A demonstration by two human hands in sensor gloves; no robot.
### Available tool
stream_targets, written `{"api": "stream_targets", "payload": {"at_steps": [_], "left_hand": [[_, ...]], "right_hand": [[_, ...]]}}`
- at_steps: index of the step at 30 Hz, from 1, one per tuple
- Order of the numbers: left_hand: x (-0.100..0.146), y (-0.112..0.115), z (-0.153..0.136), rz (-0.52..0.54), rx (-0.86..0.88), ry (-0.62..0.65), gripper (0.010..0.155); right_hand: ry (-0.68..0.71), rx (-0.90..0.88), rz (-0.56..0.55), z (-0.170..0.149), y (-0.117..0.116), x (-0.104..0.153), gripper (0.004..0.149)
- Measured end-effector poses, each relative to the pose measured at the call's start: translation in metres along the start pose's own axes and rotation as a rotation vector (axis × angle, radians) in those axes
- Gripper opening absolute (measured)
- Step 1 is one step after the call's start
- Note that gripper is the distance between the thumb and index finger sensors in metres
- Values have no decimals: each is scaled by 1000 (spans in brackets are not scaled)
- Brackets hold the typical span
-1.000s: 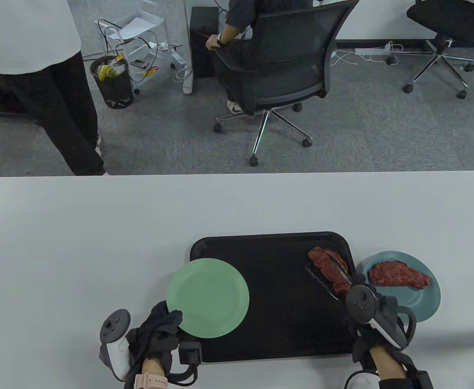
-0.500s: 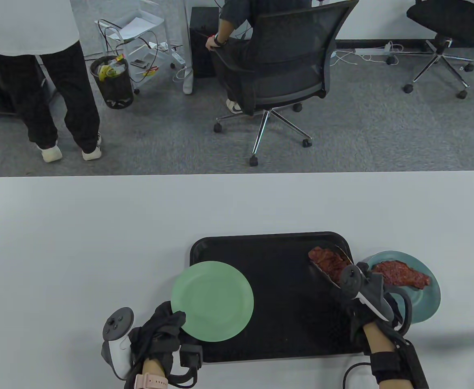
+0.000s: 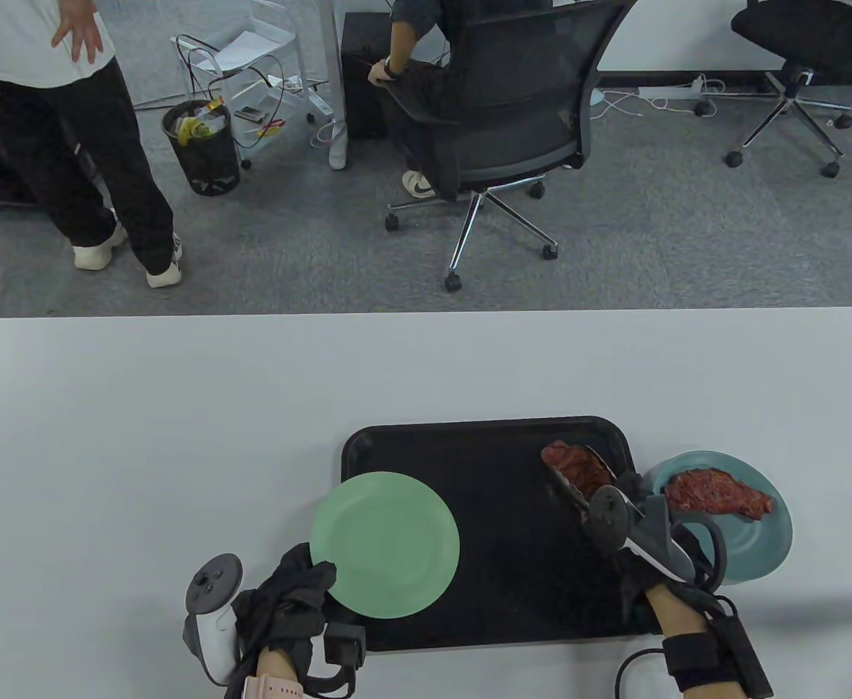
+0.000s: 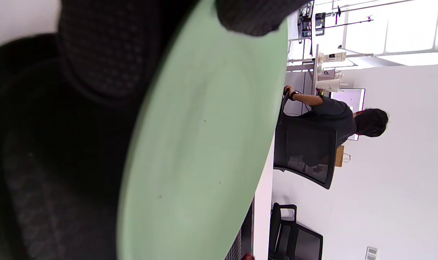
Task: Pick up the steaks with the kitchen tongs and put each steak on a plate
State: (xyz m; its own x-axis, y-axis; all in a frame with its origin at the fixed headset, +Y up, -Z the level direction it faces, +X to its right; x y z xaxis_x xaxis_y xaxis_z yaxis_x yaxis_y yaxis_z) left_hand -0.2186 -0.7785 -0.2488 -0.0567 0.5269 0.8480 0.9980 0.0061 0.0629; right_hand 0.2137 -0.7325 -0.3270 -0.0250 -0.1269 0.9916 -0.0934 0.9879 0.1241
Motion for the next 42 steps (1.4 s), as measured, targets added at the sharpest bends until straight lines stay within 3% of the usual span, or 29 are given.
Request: {"api": "stream_targets", "payload": {"at_steps": [6, 10, 15, 19, 25, 33, 39, 42], "left_hand": [[-2, 11, 0, -30, -33, -6, 57], [-2, 19, 3, -60, -62, 0, 57], [-3, 28, 4, -105, -67, 2, 57], [-4, 33, 7, -150, -69, 22, 57], [-5, 33, 10, -156, -93, 39, 57], [-6, 32, 9, -157, -78, 46, 57], [-7, 20, 4, -136, 8, 21, 58], [-8, 1, 3, -87, 99, 26, 58]], "right_hand": [[231, -88, -100, 49, 50, 19, 88], [408, -122, -126, 90, 70, 43, 89], [566, -120, -94, 133, 72, 65, 89], [616, -106, -64, 148, 68, 72, 90], [622, -103, -55, 148, 64, 71, 91], [626, -133, -134, 142, 69, 76, 92], [550, -249, -266, 115, 90, 80, 92], [472, -260, -307, 92, 93, 80, 92]]}}
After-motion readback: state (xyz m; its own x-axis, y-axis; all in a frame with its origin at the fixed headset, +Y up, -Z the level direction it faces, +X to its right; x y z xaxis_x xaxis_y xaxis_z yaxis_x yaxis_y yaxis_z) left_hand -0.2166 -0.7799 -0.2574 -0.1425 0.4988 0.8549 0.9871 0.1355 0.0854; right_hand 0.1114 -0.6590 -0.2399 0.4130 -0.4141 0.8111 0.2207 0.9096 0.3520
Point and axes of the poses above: the tracker on the back of each hand, its own z axis roughly to the thumb side, its own x axis roughly from the fingertips to the wrist, y = z × x, the point moved 4 cm from there along -x, roughly from the wrist to the fingertips, and after that the axes turned 8 degrees about -z, right-handed, at the moved point
